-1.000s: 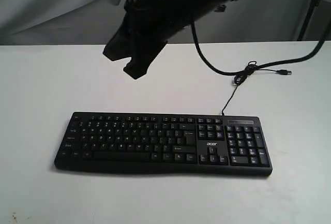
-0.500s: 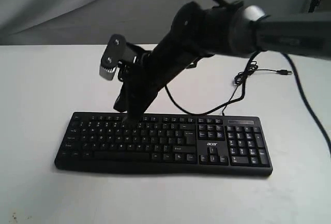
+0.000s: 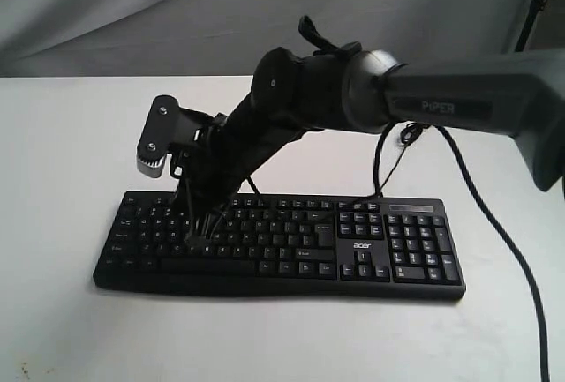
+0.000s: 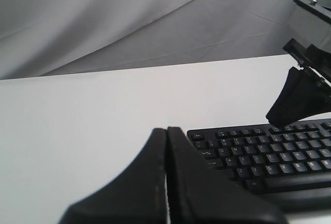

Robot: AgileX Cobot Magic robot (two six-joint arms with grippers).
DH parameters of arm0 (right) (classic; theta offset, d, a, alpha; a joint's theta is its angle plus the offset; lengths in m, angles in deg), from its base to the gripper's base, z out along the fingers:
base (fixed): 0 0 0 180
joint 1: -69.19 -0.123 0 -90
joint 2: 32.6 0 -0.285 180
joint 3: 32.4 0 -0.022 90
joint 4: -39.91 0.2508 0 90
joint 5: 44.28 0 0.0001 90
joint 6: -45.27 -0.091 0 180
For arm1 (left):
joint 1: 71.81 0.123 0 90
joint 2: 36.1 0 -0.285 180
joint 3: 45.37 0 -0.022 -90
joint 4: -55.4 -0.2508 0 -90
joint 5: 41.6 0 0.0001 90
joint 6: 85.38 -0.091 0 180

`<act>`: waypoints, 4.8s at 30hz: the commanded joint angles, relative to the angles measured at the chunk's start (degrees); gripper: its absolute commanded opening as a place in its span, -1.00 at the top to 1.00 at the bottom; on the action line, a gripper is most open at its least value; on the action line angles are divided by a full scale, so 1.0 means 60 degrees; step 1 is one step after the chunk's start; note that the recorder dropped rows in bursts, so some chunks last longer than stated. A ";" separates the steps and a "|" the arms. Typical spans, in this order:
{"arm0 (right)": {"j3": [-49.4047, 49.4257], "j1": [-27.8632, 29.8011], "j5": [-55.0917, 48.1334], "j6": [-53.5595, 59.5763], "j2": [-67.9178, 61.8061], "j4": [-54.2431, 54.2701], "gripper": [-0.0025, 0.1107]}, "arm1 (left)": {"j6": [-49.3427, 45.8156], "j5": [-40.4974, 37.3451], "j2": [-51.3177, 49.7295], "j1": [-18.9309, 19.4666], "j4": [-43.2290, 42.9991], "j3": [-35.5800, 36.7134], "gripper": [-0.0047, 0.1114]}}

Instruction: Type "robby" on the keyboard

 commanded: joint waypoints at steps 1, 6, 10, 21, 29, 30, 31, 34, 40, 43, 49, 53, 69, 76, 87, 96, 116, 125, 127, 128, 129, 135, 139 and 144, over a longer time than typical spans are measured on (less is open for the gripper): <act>-0.0252 -0.0088 0.0237 0.0243 -0.0056 -0.0015 0.96 | 0.0026 0.0051 0.0033 -0.0061 -0.0045 0.0041 0.92; -0.2210 -0.0088 -0.1113 -0.1053 -0.1162 -0.0888 0.96 | 0.0026 0.0051 0.0033 -0.0061 -0.0045 0.0041 0.92; -0.2725 -0.0088 -0.1278 -0.1859 -0.1702 -0.1597 0.96 | 0.0026 0.0051 0.0033 -0.0061 -0.0045 0.0041 0.92; -0.2725 -0.0088 -0.1730 -0.2787 -0.1784 -0.2060 0.96 | 0.0026 0.0051 0.0033 -0.0061 -0.0045 0.0041 0.92; -0.2725 -0.0166 -0.1811 -0.2591 -0.1784 -0.2020 0.96 | 0.0026 0.0051 0.0033 -0.0061 -0.0045 0.0041 0.92; -0.2725 -0.0201 -0.1791 -0.2537 -0.1784 -0.2020 0.96 | 0.0026 0.0051 0.0033 -0.0061 -0.0045 0.0041 0.92; -0.2725 -0.0241 -0.1771 -0.2491 -0.1784 -0.2039 0.96 | 0.0026 0.0051 0.0033 -0.0061 -0.0045 0.0041 0.92; -0.2725 -0.0230 -0.1793 -0.2469 -0.1784 -0.2089 0.96 | 0.0026 0.0051 0.0033 -0.0061 -0.0045 0.0041 0.92; -0.2725 -0.0230 -0.1835 -0.2469 -0.1784 -0.2121 0.96 | 0.0026 0.0051 0.0033 -0.0061 -0.0045 0.0041 0.92; -0.2602 -0.0230 -0.1786 -0.2469 -0.1784 -0.2140 0.96 | 0.0026 0.0051 0.0033 -0.0061 -0.0045 0.0041 0.92; -0.2475 -0.0230 -0.1455 -0.2400 -0.1784 -0.2156 0.96 | 0.0026 0.0051 0.0033 -0.0061 -0.0045 0.0041 0.92; -0.2475 -0.0230 -0.1409 -0.2400 -0.1784 -0.2138 0.96 | 0.0026 0.0051 0.0033 -0.0061 -0.0045 0.0041 0.92; -0.2453 -0.0230 -0.1402 -0.2684 -0.1882 -0.2408 0.96 | 0.0026 0.0051 0.0033 -0.0061 -0.0045 0.0041 0.92; -0.2453 -0.0230 -0.1461 -0.2751 -0.1882 -0.2493 0.96 | 0.0026 0.0051 0.0033 -0.0061 -0.0045 0.0041 0.92; -0.2453 -0.0230 -0.1483 -0.2751 -0.1916 -0.2446 0.96 | 0.0026 0.0051 0.0033 -0.0061 -0.0045 0.0041 0.92; -0.2453 -0.0230 -0.1524 -0.2751 -0.1814 -0.2446 0.96 | 0.0026 0.0051 0.0033 -0.0061 -0.0045 0.0041 0.92; -0.2453 -0.0230 -0.1650 -0.2793 -0.1327 -0.2539 0.96 | 0.0026 0.0051 0.0033 -0.0061 -0.0045 0.0041 0.92; -0.2453 -0.0163 -0.2251 -0.3402 -0.0959 -0.3333 0.96 | 0.0026 0.0051 0.0033 -0.0061 -0.0045 0.0041 0.92; -0.2283 -0.0108 -0.2216 -0.3470 -0.0934 -0.3334 0.96 | 0.0026 0.0051 0.0033 -0.0061 -0.0045 0.0041 0.92; -0.2137 -0.0081 -0.2123 -0.3470 -0.0932 -0.3334 0.96 | 0.0026 0.0051 0.0033 -0.0061 -0.0045 0.0041 0.92; -0.1979 -0.0011 -0.2034 -0.3470 -0.0909 -0.3334 0.96 | 0.0026 0.0051 0.0033 -0.0061 -0.0045 0.0041 0.92; -0.1013 0.0257 -0.1425 -0.3415 -0.0629 -0.3205 0.96 | 0.0026 0.0051 0.0033 -0.0061 -0.0045 0.0041 0.92; -0.0307 0.0367 -0.0874 -0.3290 -0.0050 -0.3155 0.96 | 0.0026 0.0051 0.0033 -0.0061 -0.0045 0.0041 0.92; 0.0776 0.0790 -0.0644 -0.3290 0.0544 -0.3085 0.96 | 0.0026 0.0051 0.0033 -0.0061 -0.0045 0.0041 0.92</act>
